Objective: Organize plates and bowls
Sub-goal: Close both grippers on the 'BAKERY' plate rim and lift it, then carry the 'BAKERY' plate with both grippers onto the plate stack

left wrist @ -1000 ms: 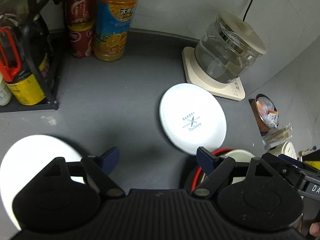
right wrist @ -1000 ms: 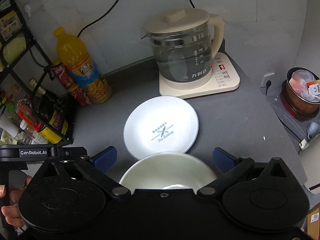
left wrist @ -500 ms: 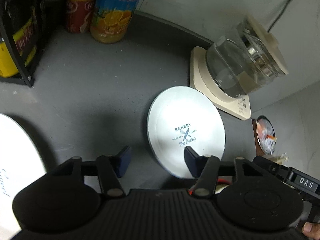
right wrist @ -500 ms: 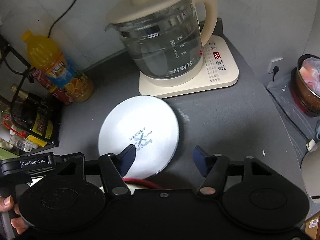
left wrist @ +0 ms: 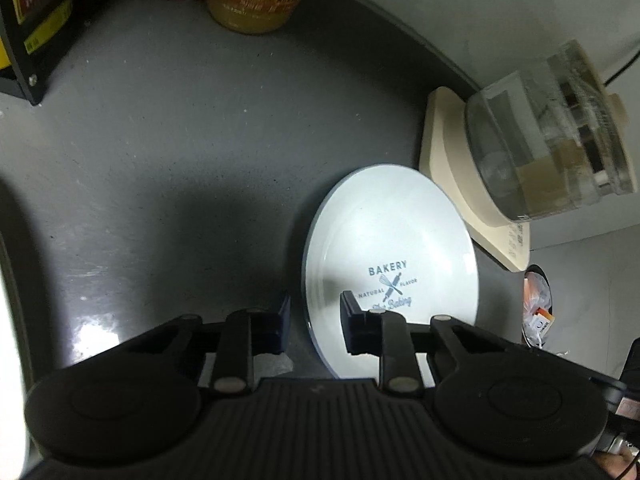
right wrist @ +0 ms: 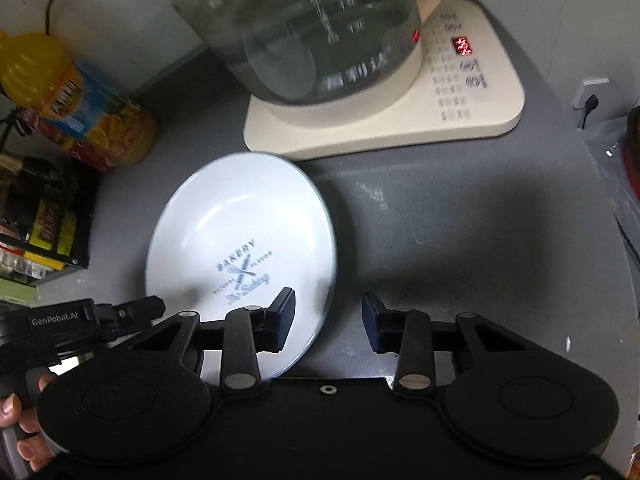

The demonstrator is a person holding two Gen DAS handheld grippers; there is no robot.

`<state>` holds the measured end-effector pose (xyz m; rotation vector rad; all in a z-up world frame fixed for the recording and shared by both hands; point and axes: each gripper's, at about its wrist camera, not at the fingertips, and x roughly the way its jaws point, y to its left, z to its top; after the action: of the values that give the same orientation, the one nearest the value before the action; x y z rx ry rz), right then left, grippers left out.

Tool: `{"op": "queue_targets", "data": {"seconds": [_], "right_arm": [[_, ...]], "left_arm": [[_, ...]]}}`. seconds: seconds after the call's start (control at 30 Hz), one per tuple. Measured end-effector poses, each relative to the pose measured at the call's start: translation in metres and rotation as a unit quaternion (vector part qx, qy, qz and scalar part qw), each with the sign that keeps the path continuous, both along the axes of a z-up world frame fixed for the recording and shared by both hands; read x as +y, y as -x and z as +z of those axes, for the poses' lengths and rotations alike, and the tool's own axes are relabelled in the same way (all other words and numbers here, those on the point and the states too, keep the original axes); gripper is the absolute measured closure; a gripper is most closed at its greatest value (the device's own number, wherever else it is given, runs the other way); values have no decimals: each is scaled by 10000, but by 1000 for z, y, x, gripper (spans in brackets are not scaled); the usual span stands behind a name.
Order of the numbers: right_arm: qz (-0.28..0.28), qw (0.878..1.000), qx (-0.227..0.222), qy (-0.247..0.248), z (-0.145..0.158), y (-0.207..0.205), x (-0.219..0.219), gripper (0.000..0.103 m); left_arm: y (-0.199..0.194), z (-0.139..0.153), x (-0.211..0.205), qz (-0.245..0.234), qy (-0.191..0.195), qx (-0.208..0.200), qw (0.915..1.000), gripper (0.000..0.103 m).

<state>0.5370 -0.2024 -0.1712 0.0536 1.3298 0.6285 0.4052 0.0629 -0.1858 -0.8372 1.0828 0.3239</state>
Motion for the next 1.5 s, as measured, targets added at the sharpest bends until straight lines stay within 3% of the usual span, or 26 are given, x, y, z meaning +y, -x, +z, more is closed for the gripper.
{"op": "queue_targets", "data": {"seconds": [0.43, 0.6, 0.8, 0.97, 1.5], "right_arm": [[96, 9996, 182, -195, -15, -8, 9, 79], [7, 9992, 233, -326, -16, -12, 8, 89], [59, 9996, 14, -270, -7, -3, 10, 89], [11, 9987, -147, -485, 12, 2, 5, 93], [-296, 9955, -604, -667, 61, 34, -10, 92]], "left_arm": [[-13, -18, 7, 43, 166, 150, 9997, 92], [-17, -17, 7, -28, 119, 156, 9998, 92], [-18, -15, 5, -103, 84, 201, 9997, 94], [-17, -4, 5, -184, 34, 104, 9998, 94], [-11, 50, 2, -590, -62, -449, 9972, 94]]}}
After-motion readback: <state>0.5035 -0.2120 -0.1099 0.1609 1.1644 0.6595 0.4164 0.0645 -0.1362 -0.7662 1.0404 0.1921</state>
